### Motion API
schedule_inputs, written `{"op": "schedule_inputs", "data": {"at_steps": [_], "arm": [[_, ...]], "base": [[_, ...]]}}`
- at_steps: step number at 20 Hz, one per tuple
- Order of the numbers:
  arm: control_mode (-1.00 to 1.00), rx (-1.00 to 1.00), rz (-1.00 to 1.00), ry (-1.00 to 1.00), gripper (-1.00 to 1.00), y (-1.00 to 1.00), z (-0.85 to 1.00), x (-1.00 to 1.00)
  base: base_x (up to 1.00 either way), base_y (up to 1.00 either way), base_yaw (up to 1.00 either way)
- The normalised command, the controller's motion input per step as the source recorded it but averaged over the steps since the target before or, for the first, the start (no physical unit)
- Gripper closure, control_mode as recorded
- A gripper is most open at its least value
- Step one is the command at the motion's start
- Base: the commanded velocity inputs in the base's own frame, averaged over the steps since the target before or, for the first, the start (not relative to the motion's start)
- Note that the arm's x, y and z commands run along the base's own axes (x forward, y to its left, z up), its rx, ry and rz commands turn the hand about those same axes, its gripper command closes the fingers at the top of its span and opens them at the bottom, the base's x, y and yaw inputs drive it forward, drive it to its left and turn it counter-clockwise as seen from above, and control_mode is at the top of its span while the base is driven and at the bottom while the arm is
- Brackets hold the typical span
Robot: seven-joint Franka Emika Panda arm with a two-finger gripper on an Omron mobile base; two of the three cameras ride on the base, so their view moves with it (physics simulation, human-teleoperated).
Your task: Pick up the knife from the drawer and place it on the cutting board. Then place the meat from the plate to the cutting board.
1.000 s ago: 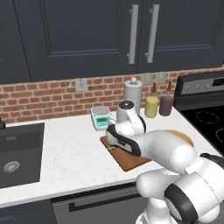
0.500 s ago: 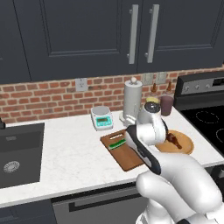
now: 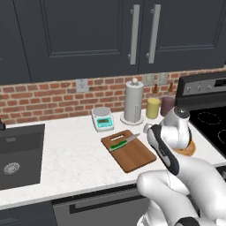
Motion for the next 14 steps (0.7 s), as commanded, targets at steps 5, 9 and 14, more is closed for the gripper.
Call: {"op": "schedule_inputs", "data": {"at_steps": [5,9,14], "arm": [[-1.00,-0.22,0.25,0.00,-1.00,-0.83,0.00,0.00],[-1.00,-0.18,0.22,0.00,-1.00,-0.68,0.00,0.00],[-1.00,-0.11,0.17,0.00,-1.00,-0.47,0.00,0.00]], "base": [[0.00,0.00,0.00],[0.00,0.00,0.00],[0.00,0.00,0.00]]}}
